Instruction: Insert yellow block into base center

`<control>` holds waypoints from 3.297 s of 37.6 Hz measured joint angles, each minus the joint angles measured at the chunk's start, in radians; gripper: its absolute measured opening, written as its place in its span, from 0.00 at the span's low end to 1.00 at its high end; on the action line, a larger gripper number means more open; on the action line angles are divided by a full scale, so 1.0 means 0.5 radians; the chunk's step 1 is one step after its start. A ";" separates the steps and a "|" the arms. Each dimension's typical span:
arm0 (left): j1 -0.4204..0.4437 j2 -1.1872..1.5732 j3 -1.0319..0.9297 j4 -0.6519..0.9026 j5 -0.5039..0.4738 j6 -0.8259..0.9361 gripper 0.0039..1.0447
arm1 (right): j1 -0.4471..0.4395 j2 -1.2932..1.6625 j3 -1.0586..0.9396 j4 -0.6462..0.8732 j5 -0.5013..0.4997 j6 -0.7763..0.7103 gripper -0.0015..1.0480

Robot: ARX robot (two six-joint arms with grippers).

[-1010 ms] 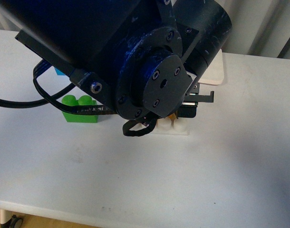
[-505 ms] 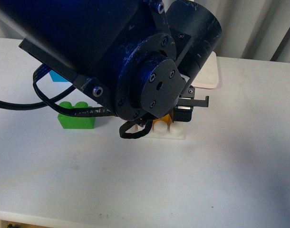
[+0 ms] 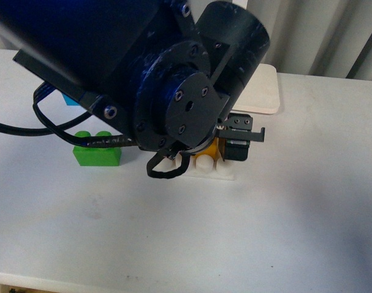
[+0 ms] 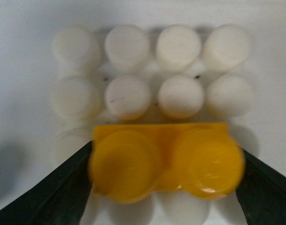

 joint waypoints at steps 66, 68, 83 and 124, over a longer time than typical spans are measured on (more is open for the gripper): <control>1.133 -2.757 -2.284 1.299 0.433 0.784 0.04 | 0.000 0.000 0.000 0.000 -0.001 0.000 0.91; 1.220 -2.841 -2.294 1.225 0.564 0.785 0.04 | 0.000 0.000 0.000 0.000 -0.001 0.000 0.91; 1.308 -3.349 -2.319 0.768 0.599 0.785 0.04 | 0.000 0.000 0.000 0.000 0.000 0.000 0.91; 1.308 -4.397 -2.318 -0.274 0.604 0.786 0.04 | 0.000 0.000 0.000 0.000 0.000 0.000 0.91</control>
